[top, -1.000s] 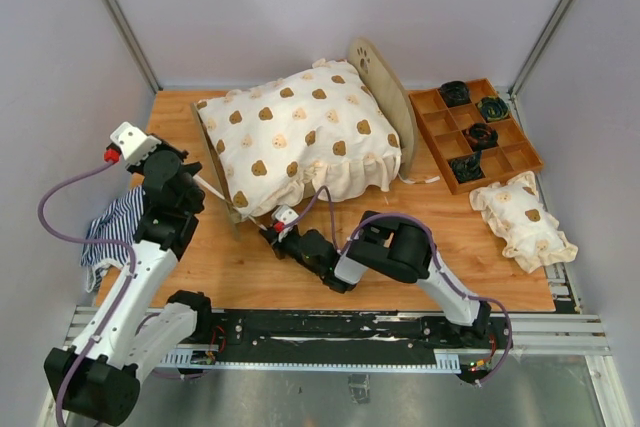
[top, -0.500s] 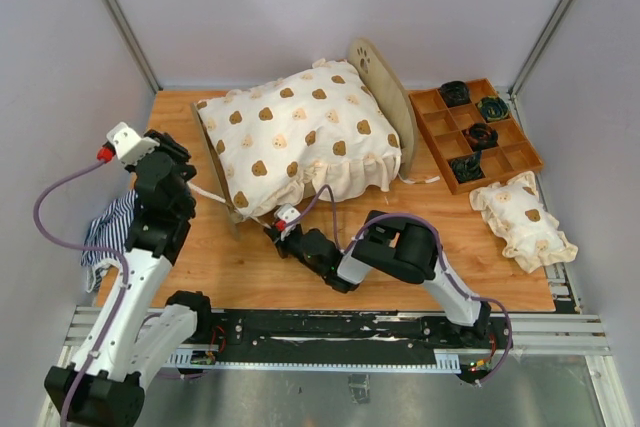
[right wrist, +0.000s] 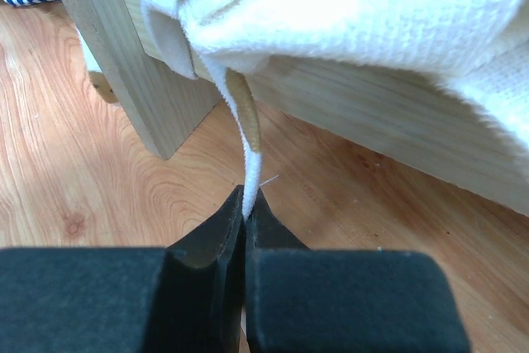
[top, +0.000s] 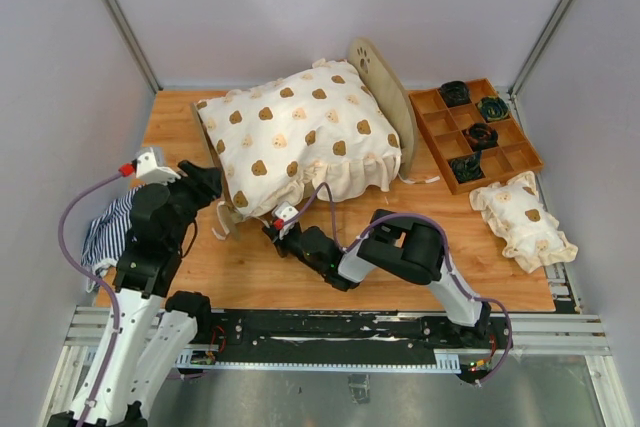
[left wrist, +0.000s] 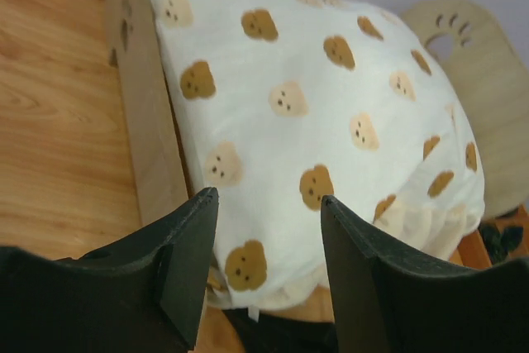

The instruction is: Set up the pet bed

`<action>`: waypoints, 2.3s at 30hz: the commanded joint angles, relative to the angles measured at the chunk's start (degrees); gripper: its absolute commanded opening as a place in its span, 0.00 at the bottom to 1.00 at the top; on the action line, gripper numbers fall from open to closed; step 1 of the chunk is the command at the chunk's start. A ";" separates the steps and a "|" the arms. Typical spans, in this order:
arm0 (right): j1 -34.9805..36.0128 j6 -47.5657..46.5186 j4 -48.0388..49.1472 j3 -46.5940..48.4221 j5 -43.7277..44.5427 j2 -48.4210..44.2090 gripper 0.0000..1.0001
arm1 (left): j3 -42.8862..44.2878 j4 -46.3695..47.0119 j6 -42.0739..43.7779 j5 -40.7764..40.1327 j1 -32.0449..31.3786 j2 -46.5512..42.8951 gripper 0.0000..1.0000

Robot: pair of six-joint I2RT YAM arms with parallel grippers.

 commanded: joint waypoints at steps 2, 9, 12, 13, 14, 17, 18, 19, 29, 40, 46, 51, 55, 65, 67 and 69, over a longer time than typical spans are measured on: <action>0.41 -0.30 -0.31 0.99 -0.73 -2.52 0.00 | -5.95 -2.57 -1.76 12.70 0.22 -3.36 0.56; 0.67 -0.21 -0.43 1.18 -1.00 -2.28 0.00 | -12.50 1.83 -2.56 15.39 0.03 -2.74 0.57; 0.76 -0.24 0.10 0.96 -0.84 -2.18 0.00 | -13.31 3.60 -2.41 14.71 -0.57 -1.27 0.59; 0.76 -0.24 0.30 0.97 -0.75 -2.00 0.00 | -13.41 4.08 -2.40 13.78 -0.83 -0.81 0.60; 0.76 -0.36 0.40 1.01 -0.81 -1.86 0.00 | -13.57 4.76 -2.53 12.89 -1.19 -0.37 0.60; 0.73 -0.42 0.45 1.06 -1.19 -1.49 0.00 | -15.88 8.89 -2.44 9.13 -3.97 1.39 0.60; 0.76 -0.42 0.37 1.09 -1.30 -1.39 0.00 | -15.85 9.29 -1.91 7.46 -4.96 2.78 0.60; 0.71 -0.40 0.38 1.05 -1.46 -1.37 0.00 | -15.38 9.16 -1.06 5.29 -6.17 4.26 0.60; 0.85 -0.37 -0.27 1.21 -0.86 -1.78 0.00 | -11.68 6.97 4.11 -4.66 -8.94 9.73 0.66; 0.85 -1.05 1.24 0.99 -0.75 -1.97 0.00 | -13.84 6.31 2.70 -2.54 -8.97 8.60 0.70; 1.37 0.19 1.79 1.10 -0.99 -0.85 0.00 | -15.47 8.62 3.46 -8.66 -8.93 7.20 0.28; 1.41 0.64 3.96 -0.71 -0.24 0.61 0.00 | -13.77 10.06 3.94 -11.45 -8.98 9.65 0.00; 1.47 -0.55 4.82 -1.15 -0.72 2.00 0.00 | -12.39 11.70 3.93 -14.21 -8.94 10.75 0.00; 2.05 -4.30 4.64 -1.57 2.51 4.39 0.00 | -7.38 11.77 5.12 -15.87 -8.93 12.81 0.00; 2.00 -6.03 4.68 -2.97 1.98 2.23 0.00 | -7.35 11.24 4.85 -13.95 -8.95 12.48 0.00; 1.99 -7.93 4.39 -5.28 1.77 -1.68 0.09 | -7.63 10.68 4.19 -12.58 -8.95 11.77 0.00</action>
